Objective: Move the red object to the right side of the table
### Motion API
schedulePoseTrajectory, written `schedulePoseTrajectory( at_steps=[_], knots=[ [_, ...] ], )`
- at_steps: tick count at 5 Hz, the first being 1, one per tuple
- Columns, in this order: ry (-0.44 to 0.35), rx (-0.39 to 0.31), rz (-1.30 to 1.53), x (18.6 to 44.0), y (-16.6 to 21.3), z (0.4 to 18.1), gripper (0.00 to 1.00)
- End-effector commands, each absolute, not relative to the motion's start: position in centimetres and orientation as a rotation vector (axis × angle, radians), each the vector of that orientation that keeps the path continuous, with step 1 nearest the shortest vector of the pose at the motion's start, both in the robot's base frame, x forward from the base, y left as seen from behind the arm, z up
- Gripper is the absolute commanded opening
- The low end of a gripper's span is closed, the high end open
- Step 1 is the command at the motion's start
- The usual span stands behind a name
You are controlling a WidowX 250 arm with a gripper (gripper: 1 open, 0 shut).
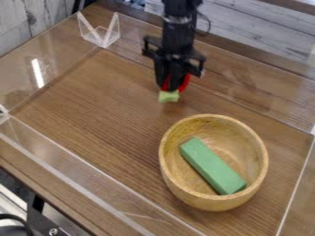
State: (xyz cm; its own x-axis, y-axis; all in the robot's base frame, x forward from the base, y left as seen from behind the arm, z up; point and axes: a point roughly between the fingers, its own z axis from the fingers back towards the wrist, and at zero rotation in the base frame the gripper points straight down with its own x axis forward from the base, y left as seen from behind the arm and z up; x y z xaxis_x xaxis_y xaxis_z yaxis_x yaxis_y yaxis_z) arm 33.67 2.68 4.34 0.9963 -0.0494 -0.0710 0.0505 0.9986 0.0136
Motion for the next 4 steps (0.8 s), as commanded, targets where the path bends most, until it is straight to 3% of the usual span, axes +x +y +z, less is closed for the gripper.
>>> schedulePoseTrajectory(
  at_steps=[1,3,4],
  knots=[
    [0.027,0.036,-0.103,35.2,1.0,4.2,0.00],
    [0.031,0.058,-0.050,37.5,0.3,5.0,0.00],
    [0.038,0.064,0.025,37.9,0.7,4.8,1.00]
  ],
)
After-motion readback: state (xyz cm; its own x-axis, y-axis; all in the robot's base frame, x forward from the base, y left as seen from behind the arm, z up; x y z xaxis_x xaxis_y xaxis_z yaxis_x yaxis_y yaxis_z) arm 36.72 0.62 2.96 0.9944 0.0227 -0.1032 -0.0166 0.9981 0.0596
